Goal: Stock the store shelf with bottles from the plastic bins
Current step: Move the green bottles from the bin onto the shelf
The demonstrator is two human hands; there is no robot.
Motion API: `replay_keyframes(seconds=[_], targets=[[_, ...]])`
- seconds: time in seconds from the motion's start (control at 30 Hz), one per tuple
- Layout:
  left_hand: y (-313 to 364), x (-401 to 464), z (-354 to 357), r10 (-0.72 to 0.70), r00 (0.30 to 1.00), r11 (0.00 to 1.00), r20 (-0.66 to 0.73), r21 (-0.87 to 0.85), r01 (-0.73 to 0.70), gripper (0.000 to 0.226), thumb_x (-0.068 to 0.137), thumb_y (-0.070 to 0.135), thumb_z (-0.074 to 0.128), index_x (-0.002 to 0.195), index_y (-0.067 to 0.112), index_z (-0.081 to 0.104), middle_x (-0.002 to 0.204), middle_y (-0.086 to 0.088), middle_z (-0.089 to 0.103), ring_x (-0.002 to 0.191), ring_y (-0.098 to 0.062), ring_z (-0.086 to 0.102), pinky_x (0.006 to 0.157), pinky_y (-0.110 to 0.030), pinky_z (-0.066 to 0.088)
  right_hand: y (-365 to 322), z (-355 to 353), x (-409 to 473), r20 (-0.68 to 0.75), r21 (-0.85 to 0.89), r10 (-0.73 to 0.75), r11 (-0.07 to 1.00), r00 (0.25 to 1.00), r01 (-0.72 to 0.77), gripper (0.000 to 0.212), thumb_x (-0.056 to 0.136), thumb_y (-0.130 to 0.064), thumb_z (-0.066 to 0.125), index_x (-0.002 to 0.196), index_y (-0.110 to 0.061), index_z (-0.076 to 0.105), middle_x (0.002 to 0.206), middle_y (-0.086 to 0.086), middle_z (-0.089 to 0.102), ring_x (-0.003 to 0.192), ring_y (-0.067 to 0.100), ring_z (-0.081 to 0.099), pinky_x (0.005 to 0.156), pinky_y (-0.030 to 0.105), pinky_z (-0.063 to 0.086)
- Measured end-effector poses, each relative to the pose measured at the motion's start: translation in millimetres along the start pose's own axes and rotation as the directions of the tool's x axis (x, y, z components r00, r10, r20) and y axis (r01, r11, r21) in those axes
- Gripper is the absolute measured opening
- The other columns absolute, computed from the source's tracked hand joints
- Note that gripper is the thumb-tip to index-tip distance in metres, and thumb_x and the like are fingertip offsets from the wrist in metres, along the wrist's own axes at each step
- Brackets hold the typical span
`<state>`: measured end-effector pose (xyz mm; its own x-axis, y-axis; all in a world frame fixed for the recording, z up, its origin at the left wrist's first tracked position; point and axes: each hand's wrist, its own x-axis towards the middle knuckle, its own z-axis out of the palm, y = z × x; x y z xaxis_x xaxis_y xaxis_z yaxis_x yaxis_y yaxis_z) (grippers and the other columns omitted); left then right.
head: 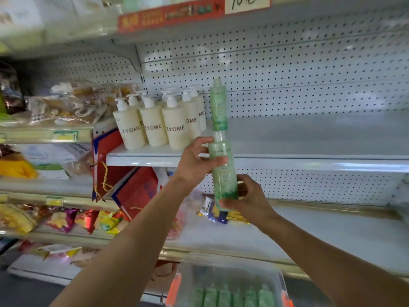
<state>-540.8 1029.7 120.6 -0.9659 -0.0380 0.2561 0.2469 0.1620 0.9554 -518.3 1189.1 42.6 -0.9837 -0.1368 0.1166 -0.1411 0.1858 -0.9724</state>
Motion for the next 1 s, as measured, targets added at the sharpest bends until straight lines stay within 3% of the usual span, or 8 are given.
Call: replay_keyframes(seconds=[0.1, 0.3, 0.53, 0.63, 0.77, 0.87, 1.0], targets=[[21.4, 18.4, -7.5, 0.076, 0.997, 0.996, 0.023, 0.043, -0.076, 0.048, 0.069, 0.014, 0.085, 0.108, 0.027, 0.060, 0.105, -0.007, 0.068, 0.077, -0.017, 0.071, 0.067, -0.036, 0.061, -19.4, 0.8, 19.6, -0.044, -0.013, -0.051, 0.999, 0.998, 0.051, 0.055, 0.062, -0.007, 0.086, 0.108, -0.021, 0.058, 0.095, 0.002, 0.068, 0.082, 0.011, 0.066, 0.067, 0.026, 0.056], [50.9, 60.8, -21.4, 0.150, 0.987, 0.986, 0.052, 0.060, -0.153, 0.052, 0.073, 0.014, 0.083, 0.116, 0.021, 0.056, 0.107, -0.006, 0.066, 0.080, -0.017, 0.066, 0.063, -0.026, 0.056, -52.1, 5.5, 68.0, -0.105, -0.030, -0.095, 0.995, 0.990, 0.093, 0.058, 0.059, -0.008, 0.088, 0.105, -0.023, 0.056, 0.089, -0.004, 0.066, 0.073, -0.001, 0.063, 0.057, 0.011, 0.048], [50.0, 114.5, -35.8, 0.163, 0.985, 0.981, 0.059, 0.101, -0.169, 0.048, 0.076, 0.009, 0.080, 0.113, 0.022, 0.053, 0.113, -0.005, 0.063, 0.099, -0.029, 0.066, 0.086, -0.042, 0.057, -65.3, 18.6, 128.0, -0.149, -0.143, -0.114, 0.985, 0.982, 0.093, 0.062, 0.060, -0.014, 0.088, 0.111, -0.021, 0.054, 0.095, -0.003, 0.066, 0.083, 0.009, 0.064, 0.071, 0.027, 0.053], [41.0, 132.1, -37.2, 0.146, 0.987, 0.977, 0.066, 0.147, -0.155, 0.048, 0.078, 0.009, 0.078, 0.115, 0.022, 0.050, 0.119, -0.005, 0.061, 0.100, -0.023, 0.066, 0.087, -0.039, 0.056, -59.9, 23.8, 148.8, -0.154, -0.189, -0.098, 0.980, 0.983, 0.068, 0.064, 0.062, -0.016, 0.086, 0.115, -0.020, 0.052, 0.097, -0.004, 0.066, 0.086, 0.011, 0.064, 0.075, 0.030, 0.054], [33.1, 153.6, -35.6, 0.147, 0.985, 0.970, 0.087, 0.182, -0.161, 0.048, 0.079, 0.006, 0.076, 0.112, 0.024, 0.046, 0.117, -0.005, 0.059, 0.101, -0.024, 0.065, 0.088, -0.038, 0.055, -56.0, 26.6, 172.7, -0.158, -0.227, -0.100, 0.972, 0.982, 0.062, 0.066, 0.065, -0.017, 0.085, 0.119, -0.020, 0.048, 0.092, -0.010, 0.061, 0.080, 0.003, 0.059, 0.065, 0.017, 0.047], [31.7, 170.3, -33.4, 0.135, 0.987, 0.955, 0.083, 0.255, -0.152, 0.050, 0.081, 0.010, 0.074, 0.119, 0.021, 0.043, 0.110, 0.001, 0.057, 0.099, -0.021, 0.064, 0.090, -0.036, 0.054, -54.5, 26.4, 191.3, -0.153, -0.253, -0.090, 0.966, 0.984, 0.049, 0.067, 0.067, -0.017, 0.084, 0.123, -0.017, 0.047, 0.101, -0.005, 0.062, 0.092, 0.014, 0.062, 0.078, 0.026, 0.051], [31.9, 190.9, -31.7, 0.125, 0.988, 0.914, 0.096, 0.375, -0.152, 0.053, 0.084, 0.015, 0.071, 0.125, 0.020, 0.038, 0.106, 0.002, 0.058, 0.099, -0.020, 0.061, 0.086, -0.033, 0.052, -51.9, 25.7, 213.2, -0.151, -0.314, -0.084, 0.949, 0.985, 0.033, 0.064, 0.068, -0.020, 0.082, 0.121, -0.017, 0.048, 0.103, -0.006, 0.062, 0.096, 0.016, 0.063, 0.080, 0.029, 0.052]])
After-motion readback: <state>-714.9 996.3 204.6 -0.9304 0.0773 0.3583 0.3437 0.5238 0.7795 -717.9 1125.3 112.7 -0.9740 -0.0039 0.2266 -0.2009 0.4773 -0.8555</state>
